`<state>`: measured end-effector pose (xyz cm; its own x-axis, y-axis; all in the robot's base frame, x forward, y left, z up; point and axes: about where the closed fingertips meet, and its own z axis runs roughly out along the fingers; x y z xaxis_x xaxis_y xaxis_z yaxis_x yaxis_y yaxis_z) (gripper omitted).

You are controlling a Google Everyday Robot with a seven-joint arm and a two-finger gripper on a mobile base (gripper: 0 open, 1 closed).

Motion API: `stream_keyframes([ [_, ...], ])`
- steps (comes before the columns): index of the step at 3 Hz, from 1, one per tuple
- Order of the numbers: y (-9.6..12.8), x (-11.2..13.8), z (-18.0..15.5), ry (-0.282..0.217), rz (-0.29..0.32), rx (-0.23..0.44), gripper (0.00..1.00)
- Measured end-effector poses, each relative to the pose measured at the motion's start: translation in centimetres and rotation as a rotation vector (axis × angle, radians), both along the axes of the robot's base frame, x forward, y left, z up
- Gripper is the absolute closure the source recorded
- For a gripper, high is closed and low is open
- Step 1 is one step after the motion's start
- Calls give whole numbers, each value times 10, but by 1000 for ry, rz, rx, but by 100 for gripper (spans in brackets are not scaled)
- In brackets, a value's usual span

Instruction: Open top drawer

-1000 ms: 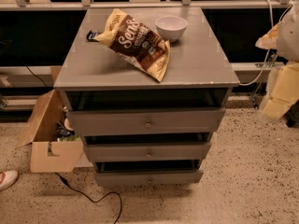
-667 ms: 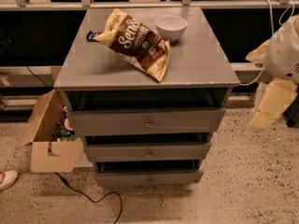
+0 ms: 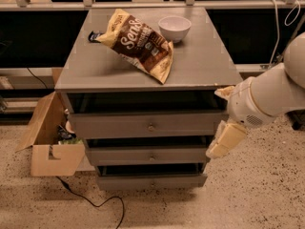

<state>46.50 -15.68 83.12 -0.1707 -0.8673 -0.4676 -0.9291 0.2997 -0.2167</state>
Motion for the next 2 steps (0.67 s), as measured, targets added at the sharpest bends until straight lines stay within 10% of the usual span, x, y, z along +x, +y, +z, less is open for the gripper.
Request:
stream_keyframes([
  [2, 8, 23, -19, -46, 97, 20, 0],
])
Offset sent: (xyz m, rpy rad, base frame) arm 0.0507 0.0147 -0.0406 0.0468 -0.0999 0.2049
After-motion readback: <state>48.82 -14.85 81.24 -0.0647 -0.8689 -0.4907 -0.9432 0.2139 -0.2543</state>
